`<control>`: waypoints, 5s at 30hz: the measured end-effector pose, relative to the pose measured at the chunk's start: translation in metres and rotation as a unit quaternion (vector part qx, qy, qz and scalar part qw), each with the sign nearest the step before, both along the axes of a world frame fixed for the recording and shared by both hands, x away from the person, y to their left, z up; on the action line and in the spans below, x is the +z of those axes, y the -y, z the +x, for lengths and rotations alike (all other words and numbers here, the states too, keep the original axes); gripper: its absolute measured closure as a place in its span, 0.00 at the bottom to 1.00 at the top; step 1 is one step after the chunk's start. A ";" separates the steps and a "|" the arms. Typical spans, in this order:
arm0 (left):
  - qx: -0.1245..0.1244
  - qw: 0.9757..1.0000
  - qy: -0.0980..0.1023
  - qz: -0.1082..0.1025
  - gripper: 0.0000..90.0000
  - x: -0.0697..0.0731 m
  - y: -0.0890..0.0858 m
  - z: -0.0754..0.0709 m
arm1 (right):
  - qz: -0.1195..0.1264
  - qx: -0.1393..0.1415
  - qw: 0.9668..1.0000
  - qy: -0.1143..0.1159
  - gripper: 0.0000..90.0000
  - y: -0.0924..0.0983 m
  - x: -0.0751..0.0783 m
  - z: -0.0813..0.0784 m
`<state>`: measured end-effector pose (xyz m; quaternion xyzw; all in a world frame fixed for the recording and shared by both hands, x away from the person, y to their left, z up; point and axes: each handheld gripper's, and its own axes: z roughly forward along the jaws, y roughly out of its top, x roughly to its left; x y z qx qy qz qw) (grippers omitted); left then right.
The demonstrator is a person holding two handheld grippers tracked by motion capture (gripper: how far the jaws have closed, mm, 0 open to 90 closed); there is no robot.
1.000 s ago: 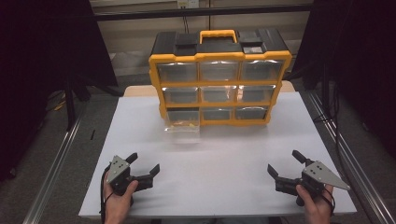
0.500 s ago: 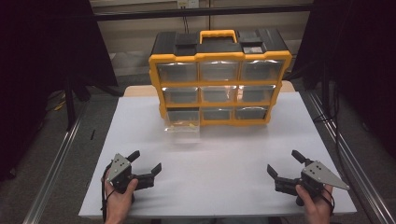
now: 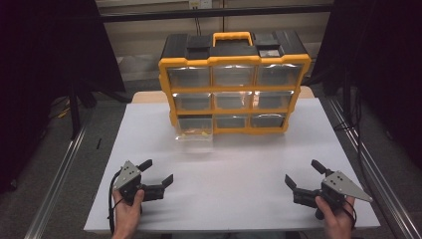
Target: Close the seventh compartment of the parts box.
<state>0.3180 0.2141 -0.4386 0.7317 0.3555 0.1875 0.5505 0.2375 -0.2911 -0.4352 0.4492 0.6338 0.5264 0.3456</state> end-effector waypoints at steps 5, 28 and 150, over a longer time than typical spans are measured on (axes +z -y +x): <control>-0.015 1.000 -0.001 -0.002 0.04 0.001 0.006 0.002 | -0.003 0.004 1.000 0.001 0.01 -0.002 0.000 0.000; -0.091 0.996 0.018 0.007 0.13 0.010 0.046 0.016 | -0.004 0.006 1.000 0.003 0.01 0.000 -0.001 -0.001; -0.064 0.997 0.006 0.050 1.00 0.008 0.073 0.106 | -0.010 0.011 1.000 0.003 0.01 -0.001 -0.001 -0.001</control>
